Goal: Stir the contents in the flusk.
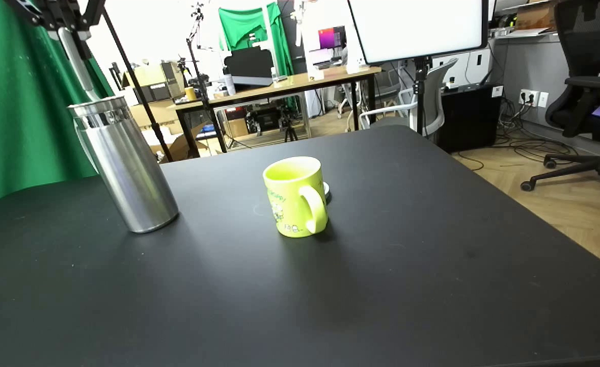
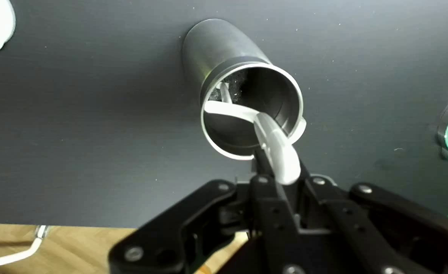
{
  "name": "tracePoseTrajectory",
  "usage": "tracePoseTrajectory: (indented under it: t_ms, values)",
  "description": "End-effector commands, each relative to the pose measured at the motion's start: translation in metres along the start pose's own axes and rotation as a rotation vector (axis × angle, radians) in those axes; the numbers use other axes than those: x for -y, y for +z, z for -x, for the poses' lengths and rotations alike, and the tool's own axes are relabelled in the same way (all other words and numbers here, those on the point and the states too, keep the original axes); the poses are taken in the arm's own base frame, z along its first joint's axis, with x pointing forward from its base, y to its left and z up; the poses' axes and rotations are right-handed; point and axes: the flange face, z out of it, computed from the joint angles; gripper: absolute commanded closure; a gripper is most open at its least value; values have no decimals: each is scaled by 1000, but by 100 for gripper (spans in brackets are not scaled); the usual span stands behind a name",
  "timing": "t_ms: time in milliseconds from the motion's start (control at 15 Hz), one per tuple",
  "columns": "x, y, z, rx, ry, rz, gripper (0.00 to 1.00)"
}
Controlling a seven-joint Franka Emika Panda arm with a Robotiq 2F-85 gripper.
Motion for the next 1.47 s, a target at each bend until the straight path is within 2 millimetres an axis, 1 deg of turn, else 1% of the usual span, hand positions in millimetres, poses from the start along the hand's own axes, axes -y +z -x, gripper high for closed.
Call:
tracePoseTrajectory:
  t_ms: [0, 267, 333, 467, 533, 667, 1133, 1267, 1400]
  values:
    - [4, -45, -2, -37, 6, 24, 96]
    - [8, -84, -4, -86, -3, 29, 96]
    - [8, -88, -5, -93, -6, 30, 96]
    - [10, -87, -7, -94, -13, 35, 96]
    - [12, -83, -8, -87, -18, 34, 96]
    - [15, -67, -11, -61, -25, 31, 96]
    - [26, 3, -19, 58, -64, 12, 96]
    - [26, 18, -19, 86, -71, 10, 96]
    - [26, 28, -19, 108, -74, 7, 96]
